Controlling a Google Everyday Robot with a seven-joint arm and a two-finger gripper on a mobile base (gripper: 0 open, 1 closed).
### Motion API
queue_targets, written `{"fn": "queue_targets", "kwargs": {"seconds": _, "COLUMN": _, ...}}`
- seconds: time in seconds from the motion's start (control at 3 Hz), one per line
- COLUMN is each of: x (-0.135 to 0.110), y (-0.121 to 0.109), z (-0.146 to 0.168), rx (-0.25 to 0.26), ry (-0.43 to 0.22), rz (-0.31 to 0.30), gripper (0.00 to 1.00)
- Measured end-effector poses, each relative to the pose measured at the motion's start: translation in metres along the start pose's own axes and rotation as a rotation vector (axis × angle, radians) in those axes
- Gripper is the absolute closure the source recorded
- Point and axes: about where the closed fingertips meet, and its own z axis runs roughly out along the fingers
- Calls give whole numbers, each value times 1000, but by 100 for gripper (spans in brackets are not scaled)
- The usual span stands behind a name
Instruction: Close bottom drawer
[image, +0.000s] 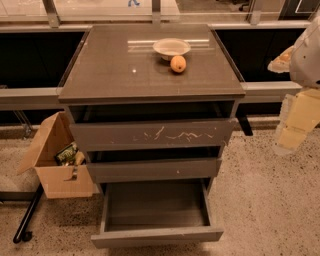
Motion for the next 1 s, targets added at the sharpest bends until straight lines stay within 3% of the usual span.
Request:
{"fn": "queue_targets", "kwargs": {"seconds": 0.33, "x": -1, "y": 0, "z": 2, "rx": -3, "ry": -7, "rz": -4, "gripper": 0}}
{"fn": "queue_targets", "kwargs": {"seconds": 0.67, "x": -7, "y": 5, "z": 26, "rx": -37, "ry": -80, "rz": -45, "gripper": 0}}
{"fn": "queue_targets", "kwargs": {"seconds": 1.0, "x": -29, "y": 41, "z": 86, "rx": -165, "ry": -188, "rz": -129, "gripper": 0}}
